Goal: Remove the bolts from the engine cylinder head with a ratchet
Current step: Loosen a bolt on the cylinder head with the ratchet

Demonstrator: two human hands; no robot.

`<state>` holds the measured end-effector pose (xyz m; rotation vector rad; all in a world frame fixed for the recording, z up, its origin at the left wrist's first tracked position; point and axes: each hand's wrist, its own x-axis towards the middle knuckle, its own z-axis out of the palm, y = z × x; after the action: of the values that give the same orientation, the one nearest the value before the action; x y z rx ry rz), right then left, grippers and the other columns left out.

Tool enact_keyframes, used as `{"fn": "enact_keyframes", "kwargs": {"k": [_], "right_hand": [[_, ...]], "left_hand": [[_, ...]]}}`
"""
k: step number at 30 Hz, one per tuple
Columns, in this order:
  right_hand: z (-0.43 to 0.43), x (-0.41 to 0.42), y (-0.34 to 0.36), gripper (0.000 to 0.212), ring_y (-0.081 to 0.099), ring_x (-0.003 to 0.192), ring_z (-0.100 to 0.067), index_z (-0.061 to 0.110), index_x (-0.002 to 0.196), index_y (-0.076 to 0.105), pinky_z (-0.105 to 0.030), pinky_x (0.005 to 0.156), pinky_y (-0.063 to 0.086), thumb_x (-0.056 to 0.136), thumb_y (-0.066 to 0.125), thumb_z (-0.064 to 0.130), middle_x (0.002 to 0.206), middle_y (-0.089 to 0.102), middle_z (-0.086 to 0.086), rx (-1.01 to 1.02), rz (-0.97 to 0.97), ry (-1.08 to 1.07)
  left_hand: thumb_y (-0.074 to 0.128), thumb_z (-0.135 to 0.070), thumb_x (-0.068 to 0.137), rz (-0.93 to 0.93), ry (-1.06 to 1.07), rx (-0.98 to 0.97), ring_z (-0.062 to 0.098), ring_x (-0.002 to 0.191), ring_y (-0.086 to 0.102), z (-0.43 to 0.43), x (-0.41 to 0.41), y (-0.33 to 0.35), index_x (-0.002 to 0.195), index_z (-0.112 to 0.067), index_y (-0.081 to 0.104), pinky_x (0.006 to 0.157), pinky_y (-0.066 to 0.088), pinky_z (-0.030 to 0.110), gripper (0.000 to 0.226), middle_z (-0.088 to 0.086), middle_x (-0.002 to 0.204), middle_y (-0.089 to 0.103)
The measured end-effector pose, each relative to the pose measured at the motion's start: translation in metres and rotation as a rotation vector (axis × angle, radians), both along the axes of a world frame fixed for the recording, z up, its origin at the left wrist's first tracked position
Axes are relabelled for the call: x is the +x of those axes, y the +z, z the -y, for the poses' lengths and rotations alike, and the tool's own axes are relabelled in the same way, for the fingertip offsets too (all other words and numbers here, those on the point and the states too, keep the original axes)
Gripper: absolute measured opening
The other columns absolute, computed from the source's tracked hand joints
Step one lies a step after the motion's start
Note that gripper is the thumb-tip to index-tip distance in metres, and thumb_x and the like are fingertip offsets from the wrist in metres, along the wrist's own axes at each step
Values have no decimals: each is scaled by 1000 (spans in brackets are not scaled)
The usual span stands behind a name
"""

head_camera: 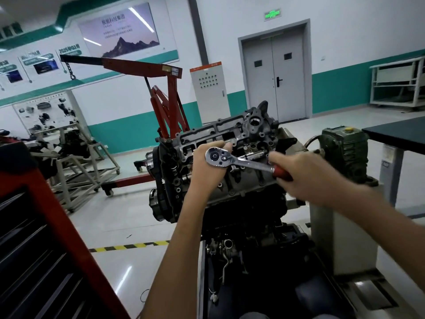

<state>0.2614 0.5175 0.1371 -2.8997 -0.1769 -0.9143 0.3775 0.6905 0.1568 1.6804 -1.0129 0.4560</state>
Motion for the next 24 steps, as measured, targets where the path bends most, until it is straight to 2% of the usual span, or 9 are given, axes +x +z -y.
{"fn": "enact_keyframes", "kwargs": {"k": [2,4,8,11,13,15,18,21,24], "right_hand": [[-31,-6,-34,25,47,43,0,29,84,39,-12,42,38,82,58,13,56,48,9,284,-64,81],[-70,-8,-63,28,46,39,-3,30,79,37,-8,40,33,81,60,14,52,45,8,599,-52,174],[-123,-1,-86,30,38,36,-8,26,71,37,-16,38,34,81,57,8,52,40,3,945,5,293],[-90,-6,-67,29,39,38,-8,27,71,41,-17,41,34,76,57,4,51,42,6,765,-42,288],[-47,-7,-42,22,47,41,-9,24,81,48,-20,43,40,76,58,5,54,49,4,497,-112,243],[-7,-2,-10,17,52,43,-6,18,94,53,-19,40,44,80,56,7,58,53,5,186,-141,135],[19,6,21,19,48,47,-7,18,98,52,-17,45,34,80,57,16,60,54,8,-149,36,-37],[1,3,-3,17,48,48,-1,16,97,52,-14,44,38,81,56,13,57,47,12,15,-8,-14],[-54,-7,-54,19,43,40,-4,26,83,47,-15,42,35,78,59,12,52,43,9,472,-44,100]], "left_hand": [[56,-7,96,-7,-13,-79,17,52,33,0,-1,-3,57,11,48,53,26,29,43,21,52,37],[56,-6,95,0,20,-122,16,52,35,3,-3,-2,62,17,53,52,27,28,40,28,53,42],[52,-5,97,-1,32,-111,3,44,26,6,-6,-2,54,2,42,48,23,17,44,3,49,30],[53,-9,97,-6,29,-69,6,48,29,1,-2,-3,59,9,44,50,26,23,43,5,53,34],[56,-11,96,-10,5,8,10,50,31,-4,1,1,60,8,47,52,27,28,42,6,53,37],[58,-9,94,5,-6,110,8,48,28,-5,5,7,53,-4,42,52,26,28,45,-4,48,34],[58,-7,93,40,-13,147,7,50,26,-1,6,8,54,1,39,54,26,29,45,-5,48,31],[55,-6,96,19,-10,-19,13,51,31,1,5,-4,55,4,44,54,25,30,44,7,50,35],[55,-5,96,8,17,-126,11,49,33,7,5,-9,58,12,46,50,27,27,43,14,51,36]]}}
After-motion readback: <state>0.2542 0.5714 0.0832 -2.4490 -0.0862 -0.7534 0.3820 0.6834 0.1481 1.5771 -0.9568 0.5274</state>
